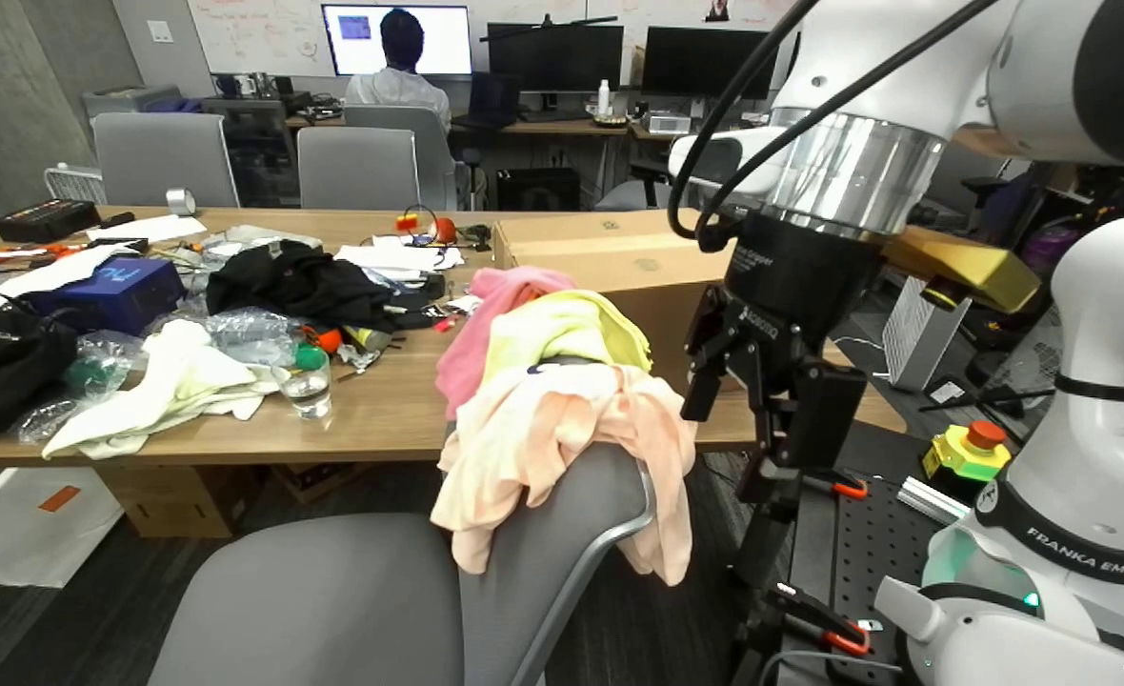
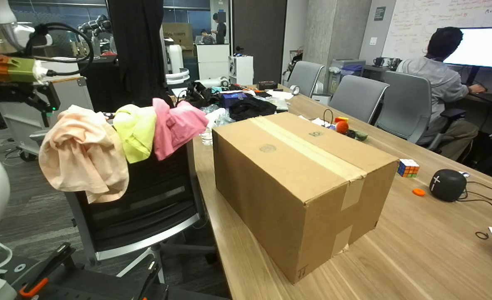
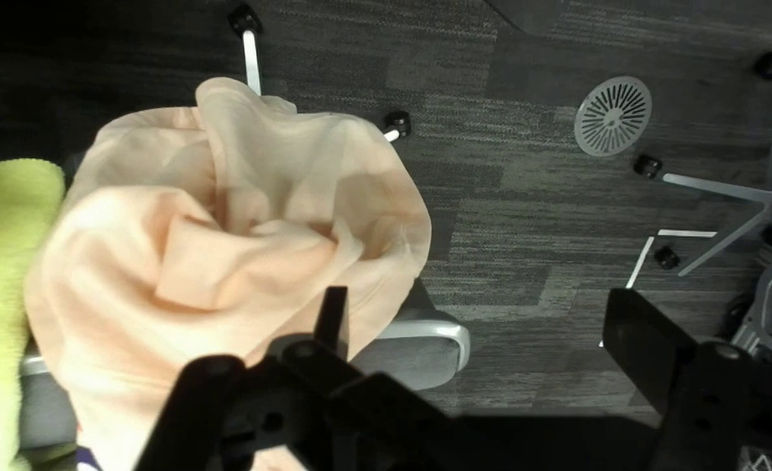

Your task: Move the shirts and towel to the top of the box

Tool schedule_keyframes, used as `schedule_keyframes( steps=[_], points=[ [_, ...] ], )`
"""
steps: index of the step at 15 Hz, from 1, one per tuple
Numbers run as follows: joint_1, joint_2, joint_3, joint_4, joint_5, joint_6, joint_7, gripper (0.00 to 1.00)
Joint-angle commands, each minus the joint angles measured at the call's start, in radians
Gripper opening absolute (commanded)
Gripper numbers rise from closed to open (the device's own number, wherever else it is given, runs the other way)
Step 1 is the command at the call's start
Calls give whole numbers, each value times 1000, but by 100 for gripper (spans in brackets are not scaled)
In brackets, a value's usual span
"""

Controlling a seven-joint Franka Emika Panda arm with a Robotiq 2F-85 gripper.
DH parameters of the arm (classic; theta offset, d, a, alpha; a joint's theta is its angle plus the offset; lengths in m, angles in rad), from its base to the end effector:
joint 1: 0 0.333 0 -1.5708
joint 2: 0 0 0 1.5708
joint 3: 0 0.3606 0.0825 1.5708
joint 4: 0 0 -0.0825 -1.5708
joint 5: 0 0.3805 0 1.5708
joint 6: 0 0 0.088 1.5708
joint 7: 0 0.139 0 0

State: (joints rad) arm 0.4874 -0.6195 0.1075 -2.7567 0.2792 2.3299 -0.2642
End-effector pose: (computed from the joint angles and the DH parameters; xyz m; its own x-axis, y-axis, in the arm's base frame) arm 0.2740 0.1973 0.4199 0.7720 0.5976 0.2166 0.6284 -0.7686 -0.1194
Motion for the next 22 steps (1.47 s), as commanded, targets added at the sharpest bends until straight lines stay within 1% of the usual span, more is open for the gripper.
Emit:
schedule_keyframes(
  steps=[1, 4, 9, 13, 18, 22],
  points=[
    [15, 69, 25, 2, 18, 98, -28, 100],
    [6, 115, 50, 1, -18, 189, -35, 100],
    [-22, 168, 80, 0, -134, 313, -29, 100],
    [-40, 173, 77, 0, -205, 367, -23, 100],
    [-71, 176, 73, 0, -274, 403, -18, 100],
    [-124, 192, 84, 0, -355, 423, -4, 100]
  ],
)
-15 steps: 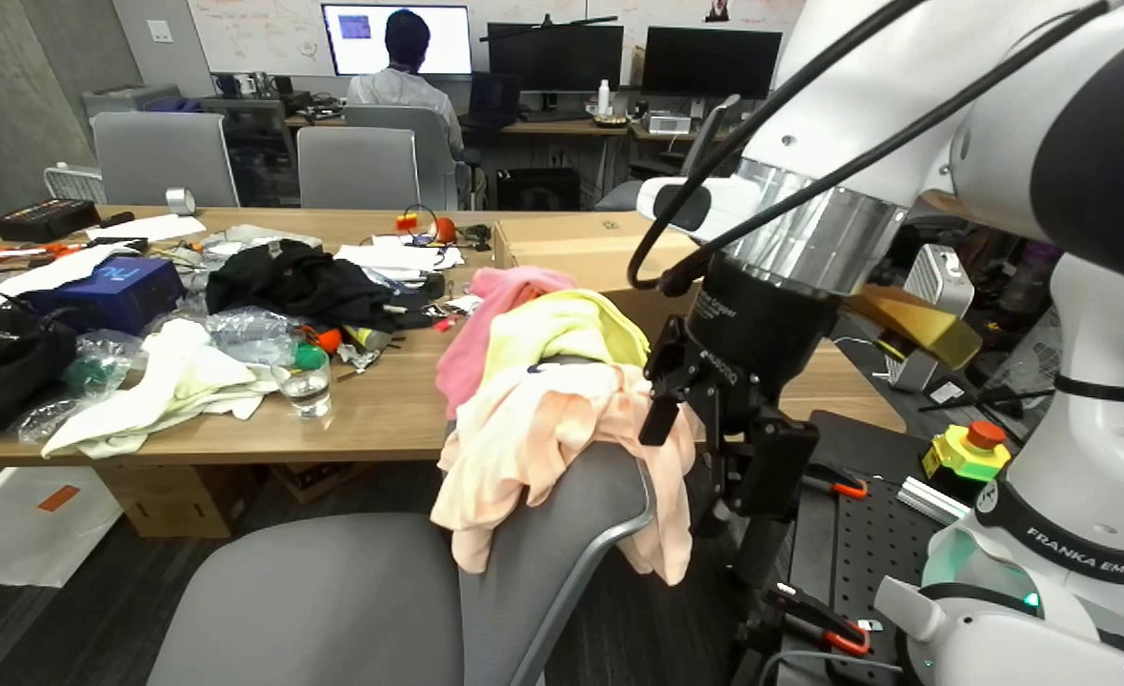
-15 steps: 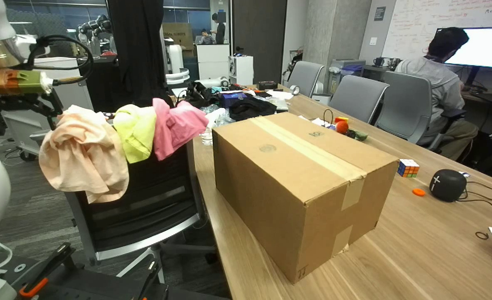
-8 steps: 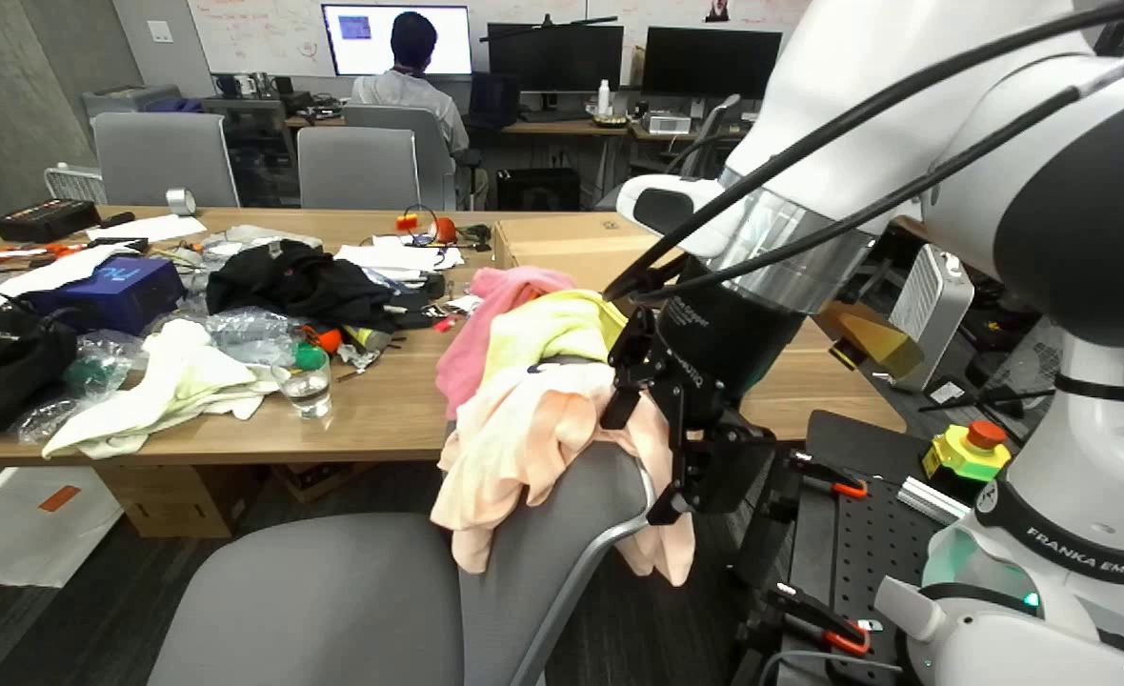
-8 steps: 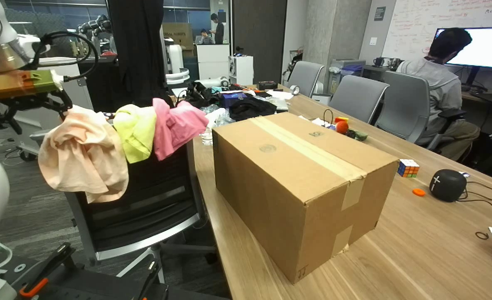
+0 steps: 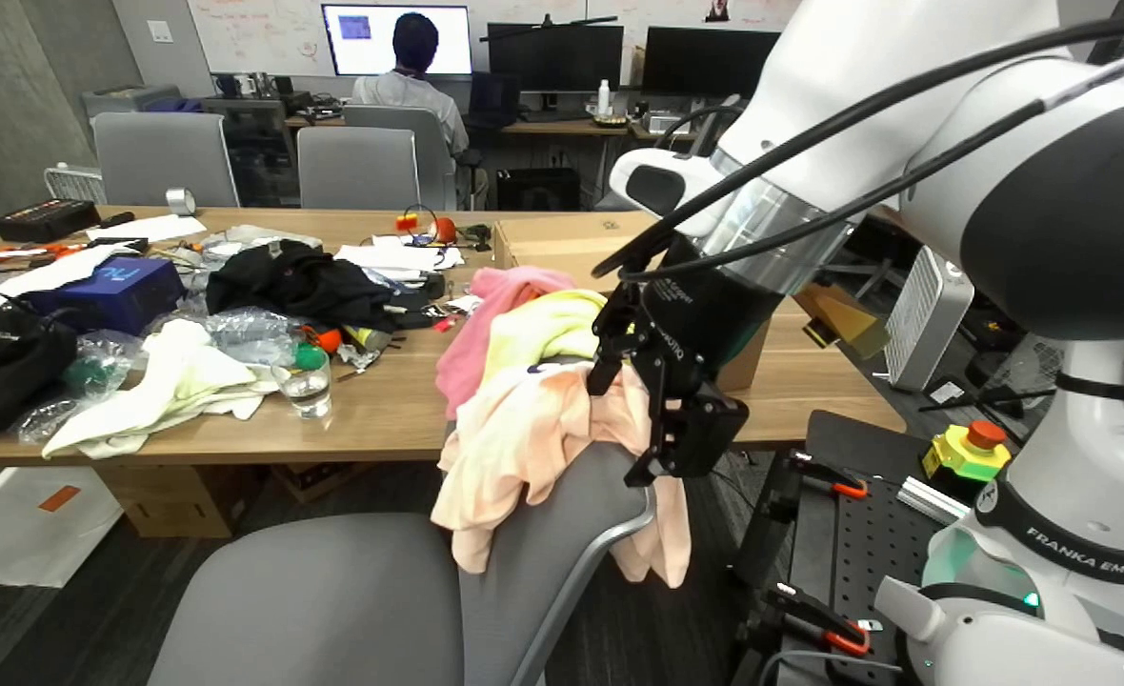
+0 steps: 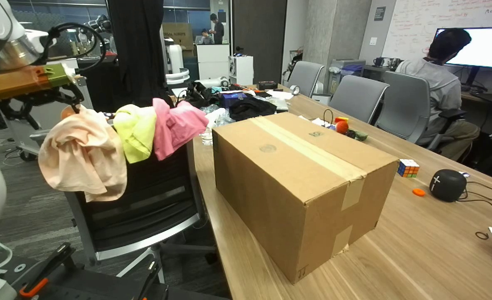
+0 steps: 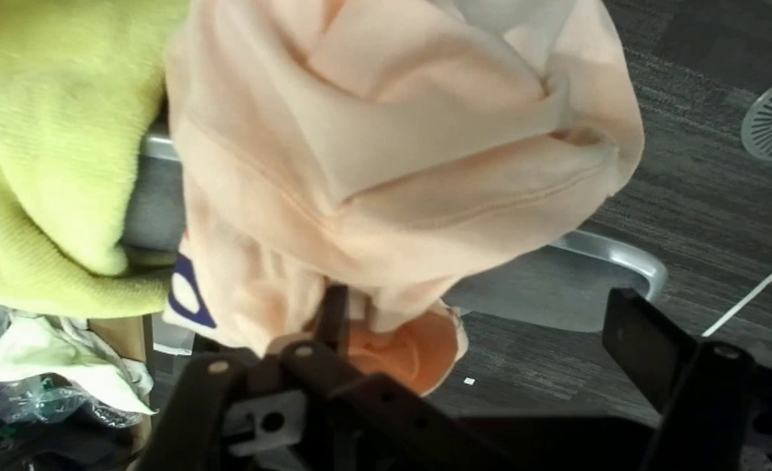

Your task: Move the shirts and towel to the top of the box

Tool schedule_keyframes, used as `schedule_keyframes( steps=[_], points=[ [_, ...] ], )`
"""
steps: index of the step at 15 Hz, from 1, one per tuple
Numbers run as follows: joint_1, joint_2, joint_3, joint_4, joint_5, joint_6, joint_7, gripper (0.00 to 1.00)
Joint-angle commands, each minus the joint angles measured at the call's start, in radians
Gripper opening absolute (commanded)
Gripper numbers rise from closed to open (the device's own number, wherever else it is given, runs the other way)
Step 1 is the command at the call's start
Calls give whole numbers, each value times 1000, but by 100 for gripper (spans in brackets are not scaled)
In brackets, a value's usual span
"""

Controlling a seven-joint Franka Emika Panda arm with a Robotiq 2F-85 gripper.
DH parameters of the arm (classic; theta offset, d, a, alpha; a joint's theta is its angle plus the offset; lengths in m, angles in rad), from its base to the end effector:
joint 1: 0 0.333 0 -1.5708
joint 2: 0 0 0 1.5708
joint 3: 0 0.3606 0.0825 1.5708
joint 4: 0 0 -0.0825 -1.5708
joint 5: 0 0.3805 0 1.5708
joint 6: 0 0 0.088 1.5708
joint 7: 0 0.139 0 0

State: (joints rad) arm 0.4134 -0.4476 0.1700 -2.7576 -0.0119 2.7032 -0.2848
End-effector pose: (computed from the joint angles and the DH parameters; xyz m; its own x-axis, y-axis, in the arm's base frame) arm 0.3262 0.2139 0.4013 0.5774 0.7433 0.3379 0.7338 -0.6539 0.1843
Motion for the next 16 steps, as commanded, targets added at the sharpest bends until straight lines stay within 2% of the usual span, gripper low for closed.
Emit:
schedule_keyframes(
  steps=[1, 6, 7, 8, 10, 13, 16],
  points=[
    [-63, 25, 22, 1, -84, 53, 20, 100],
    [-130, 51, 31, 1, -177, 79, 39, 100],
    [-135, 54, 31, 1, -182, 77, 42, 97],
    [-132, 54, 27, 1, -179, 70, 39, 73],
    [-126, 50, 24, 2, -173, 65, 37, 71],
    [-81, 36, -10, 1, -111, 22, 8, 45],
    [-32, 5, -54, 2, -32, -16, -28, 23]
  ],
)
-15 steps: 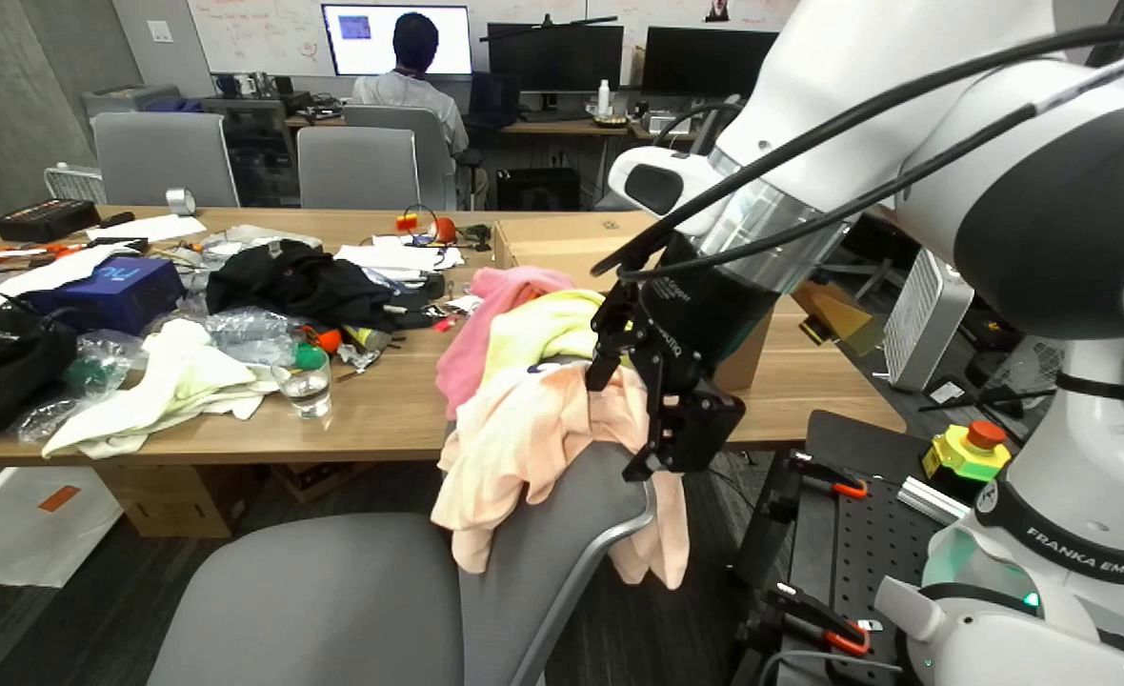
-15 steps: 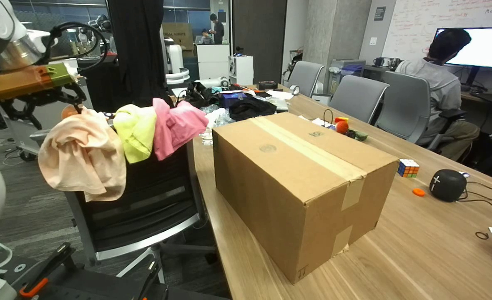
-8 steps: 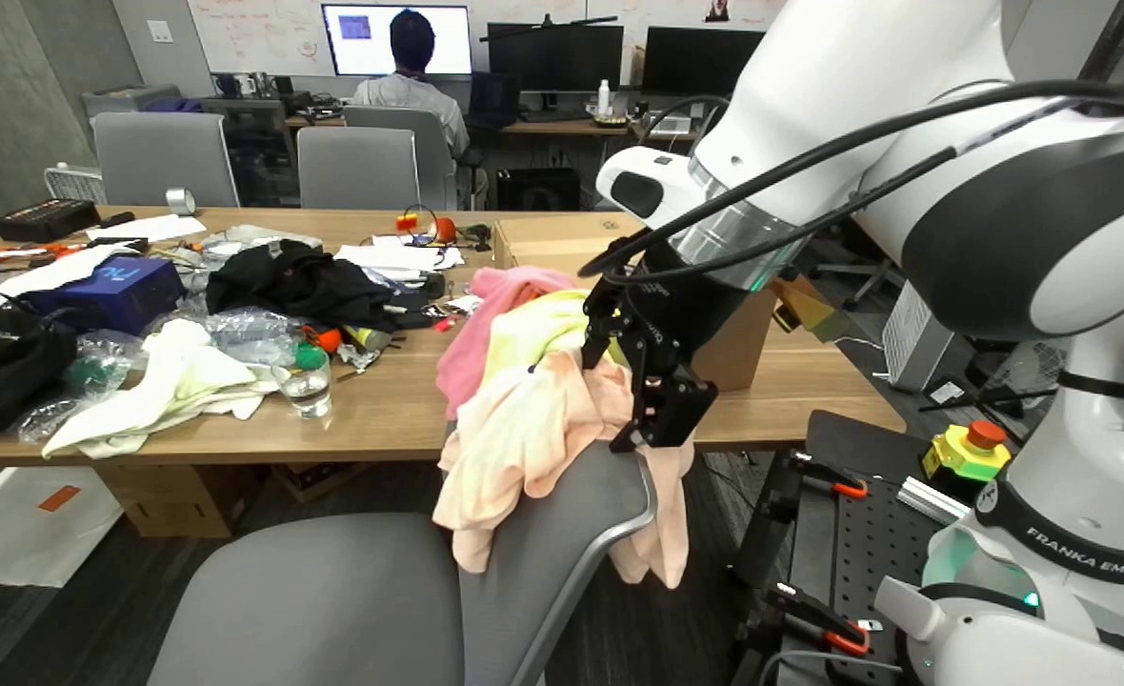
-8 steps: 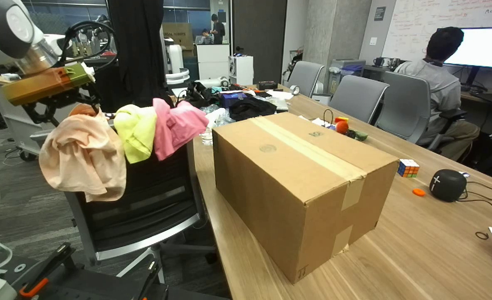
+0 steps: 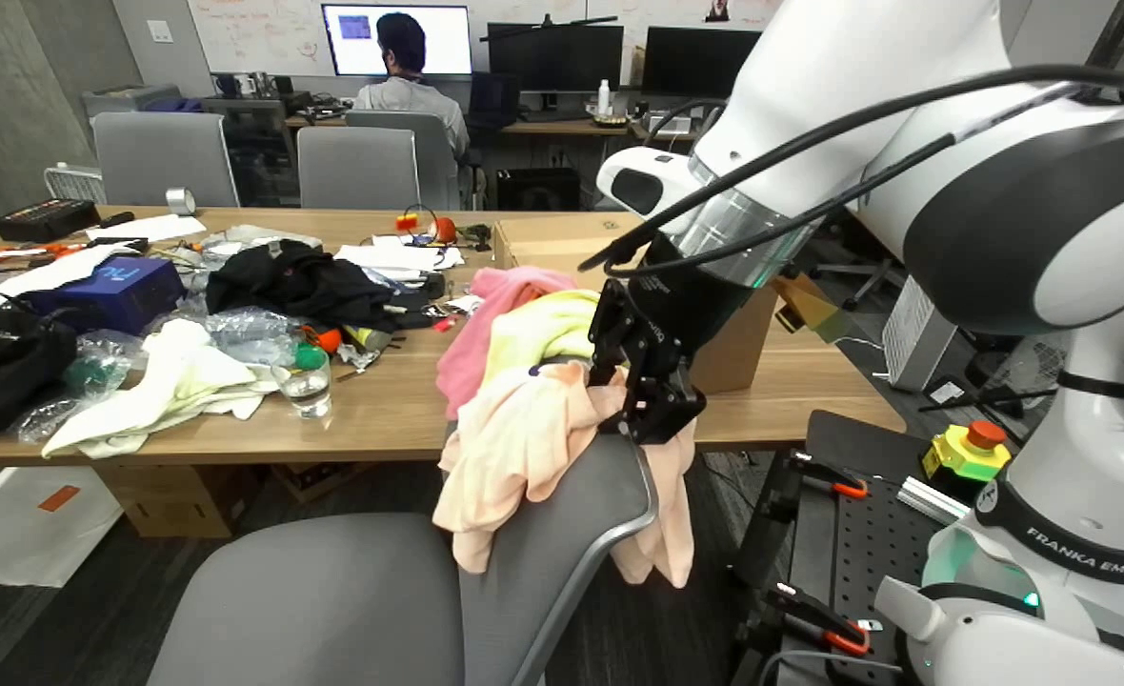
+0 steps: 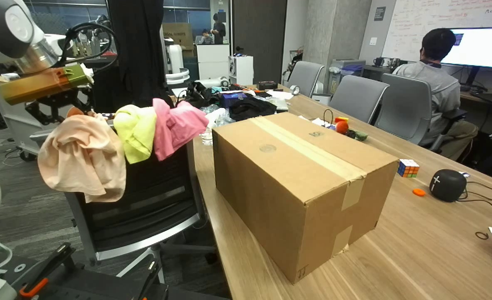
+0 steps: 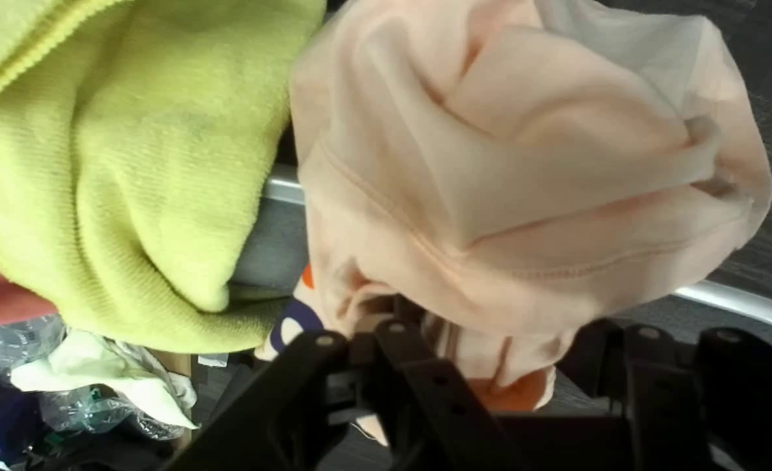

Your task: Move the shirts and towel to the top of the box

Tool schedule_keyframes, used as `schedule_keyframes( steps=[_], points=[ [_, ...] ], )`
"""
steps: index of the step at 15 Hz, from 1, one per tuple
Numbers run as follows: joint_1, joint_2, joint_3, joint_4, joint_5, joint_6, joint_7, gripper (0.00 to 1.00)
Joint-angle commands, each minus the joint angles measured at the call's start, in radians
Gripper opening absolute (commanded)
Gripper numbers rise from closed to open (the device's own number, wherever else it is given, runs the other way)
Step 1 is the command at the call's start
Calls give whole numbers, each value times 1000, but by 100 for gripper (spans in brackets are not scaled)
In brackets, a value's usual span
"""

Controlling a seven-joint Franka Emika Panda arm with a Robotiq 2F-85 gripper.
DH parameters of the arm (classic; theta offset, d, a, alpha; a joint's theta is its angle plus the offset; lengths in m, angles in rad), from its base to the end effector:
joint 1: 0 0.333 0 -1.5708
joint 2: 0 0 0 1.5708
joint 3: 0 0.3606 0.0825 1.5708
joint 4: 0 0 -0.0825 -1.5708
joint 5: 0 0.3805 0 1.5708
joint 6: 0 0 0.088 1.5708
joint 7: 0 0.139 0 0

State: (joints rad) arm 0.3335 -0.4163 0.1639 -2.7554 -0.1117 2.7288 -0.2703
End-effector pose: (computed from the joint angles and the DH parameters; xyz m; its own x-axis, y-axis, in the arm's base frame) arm 0.3465 0.1897 0.3935 0.5899 0.7449 0.3117 0.7109 -0.6622 0.2370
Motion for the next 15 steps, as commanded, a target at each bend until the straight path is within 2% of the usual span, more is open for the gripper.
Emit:
schedule_keyframes(
  steps=[1, 3, 4, 9, 15],
  points=[
    [65, -40, -66, 1, 96, -55, -60, 17],
    [82, -87, -93, 3, 131, -97, -89, 2],
    [88, -113, -103, 3, 146, -126, -96, 0],
    [106, -252, -154, 62, 199, -279, -144, 3],
    [101, -310, -174, 213, 225, -408, -156, 3]
  ],
)
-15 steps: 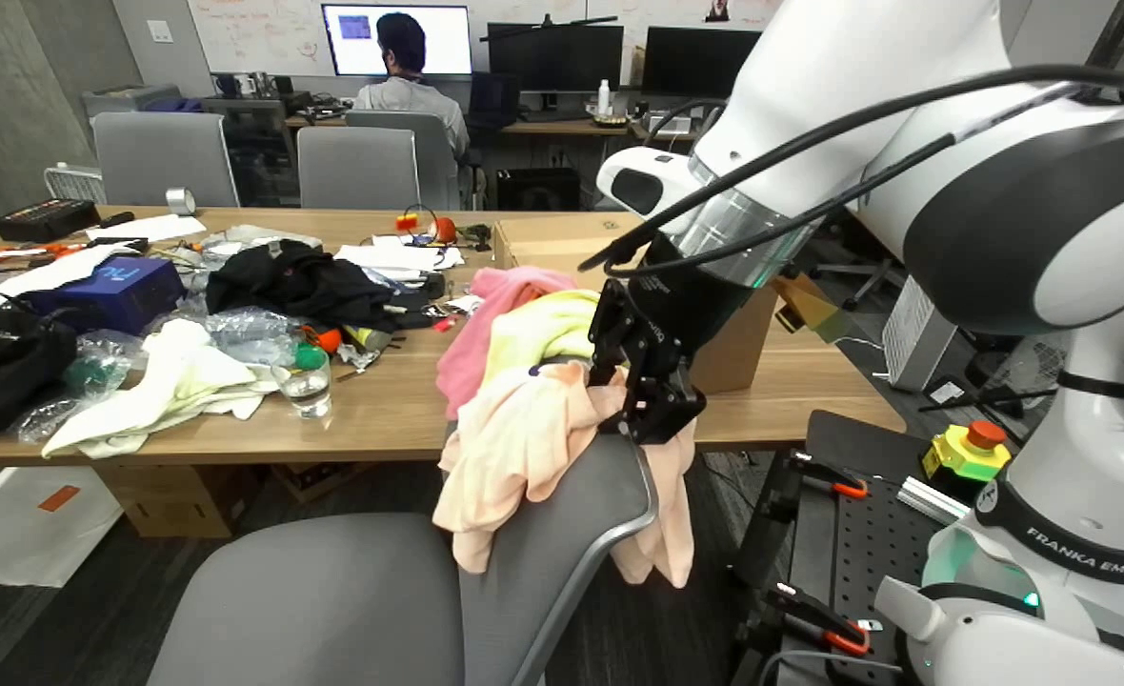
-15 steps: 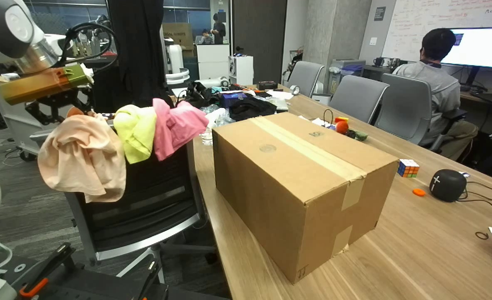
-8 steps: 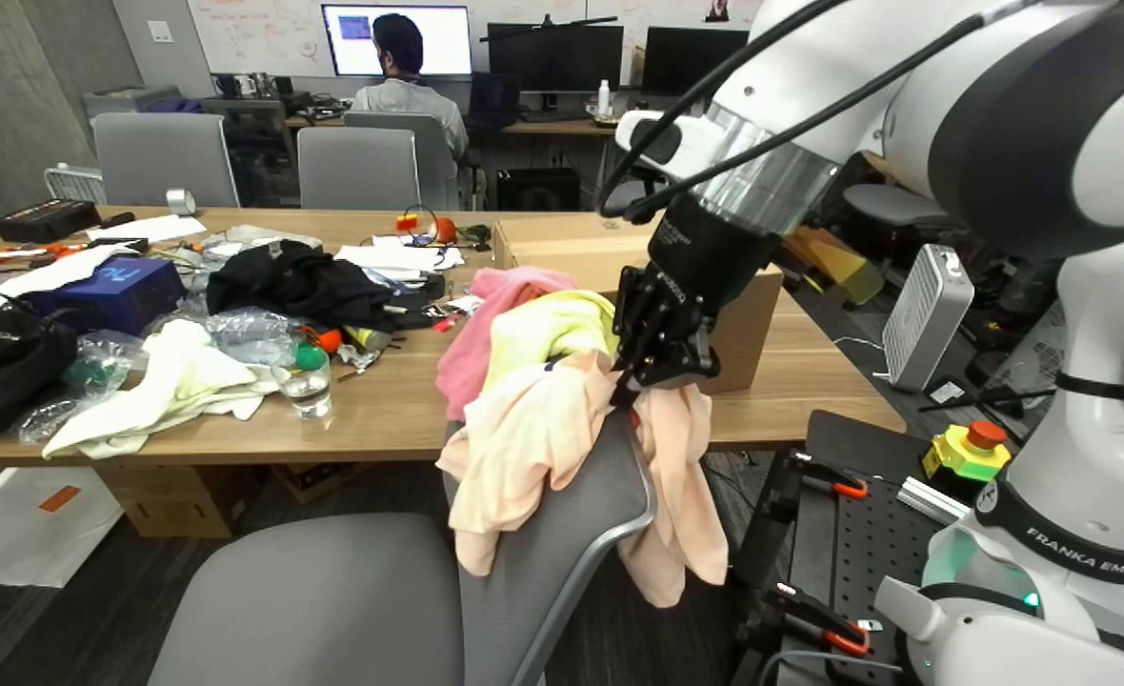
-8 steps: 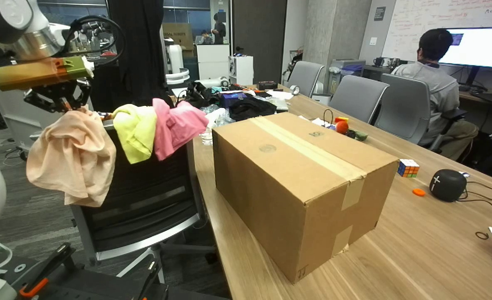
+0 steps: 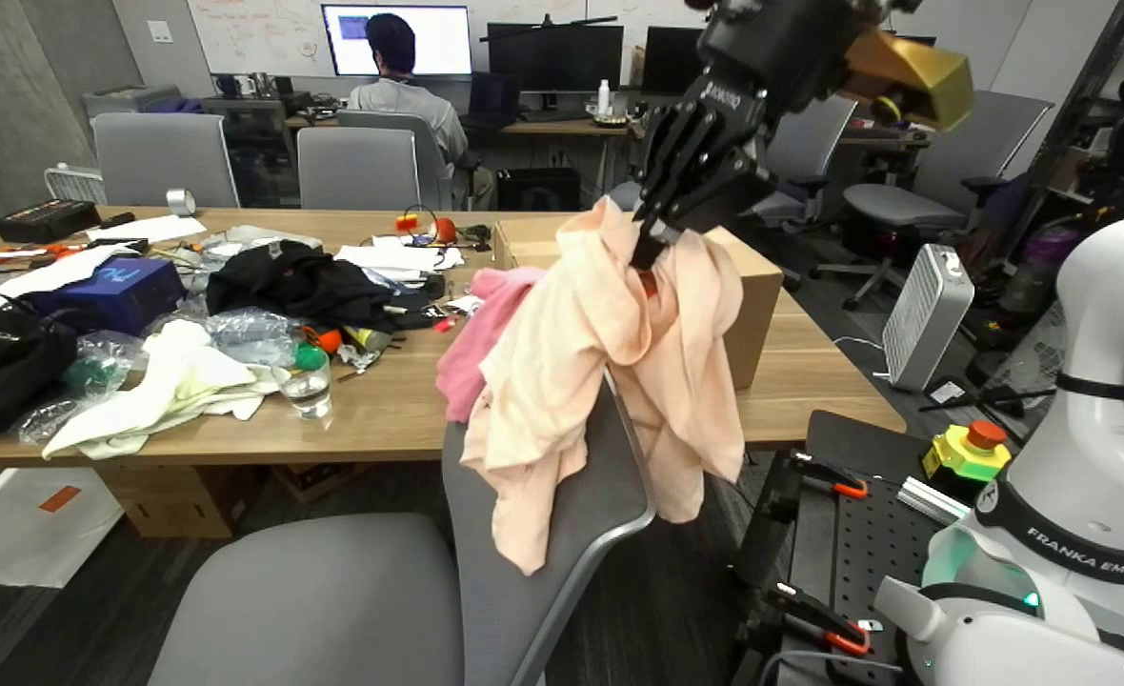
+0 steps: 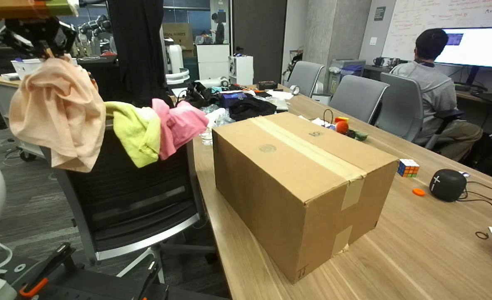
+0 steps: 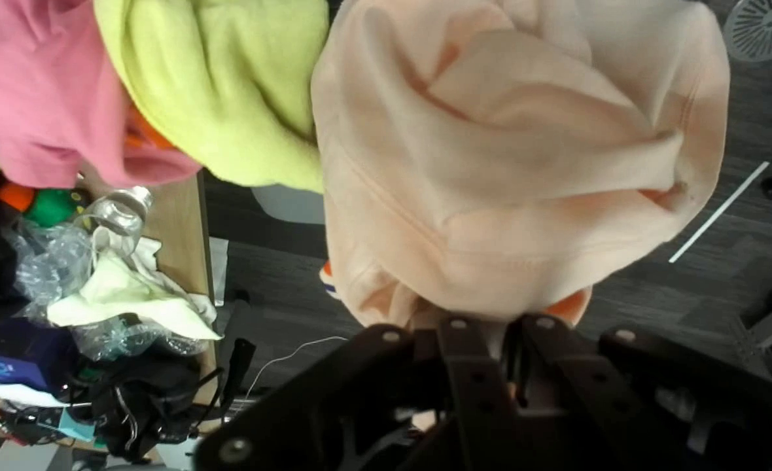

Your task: Move the shirts and towel to the top of the box

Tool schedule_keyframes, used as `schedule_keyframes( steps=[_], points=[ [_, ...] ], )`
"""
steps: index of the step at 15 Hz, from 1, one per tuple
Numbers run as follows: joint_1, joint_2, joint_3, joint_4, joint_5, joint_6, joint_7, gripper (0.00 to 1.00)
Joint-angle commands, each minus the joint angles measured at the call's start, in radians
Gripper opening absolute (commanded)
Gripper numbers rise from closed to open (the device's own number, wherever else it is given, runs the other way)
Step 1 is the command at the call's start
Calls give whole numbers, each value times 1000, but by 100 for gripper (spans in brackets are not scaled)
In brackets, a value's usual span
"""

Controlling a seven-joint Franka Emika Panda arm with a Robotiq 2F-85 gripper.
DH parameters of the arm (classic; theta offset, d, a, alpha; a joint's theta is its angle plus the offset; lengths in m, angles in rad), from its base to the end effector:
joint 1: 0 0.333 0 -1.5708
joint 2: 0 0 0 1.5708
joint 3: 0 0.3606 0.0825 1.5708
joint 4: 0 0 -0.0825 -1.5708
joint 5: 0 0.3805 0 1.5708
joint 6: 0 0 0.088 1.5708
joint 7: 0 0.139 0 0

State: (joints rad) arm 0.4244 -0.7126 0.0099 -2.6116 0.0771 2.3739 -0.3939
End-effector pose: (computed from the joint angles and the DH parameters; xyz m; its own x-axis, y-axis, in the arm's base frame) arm 0.3211 0.1522 0.5319 0.6139 0.6512 0.4462 0.6829 -0.7216 0.1135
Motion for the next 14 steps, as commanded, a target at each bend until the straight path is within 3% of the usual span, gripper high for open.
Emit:
schedule_keyframes(
  steps=[1, 9, 14],
  points=[
    [6, -10, -19, 93, 40, -66, -30, 3],
    [-20, 6, -65, 181, 51, -141, -58, 3],
    [-48, 23, -53, 206, 26, -160, -62, 3]
  ],
)
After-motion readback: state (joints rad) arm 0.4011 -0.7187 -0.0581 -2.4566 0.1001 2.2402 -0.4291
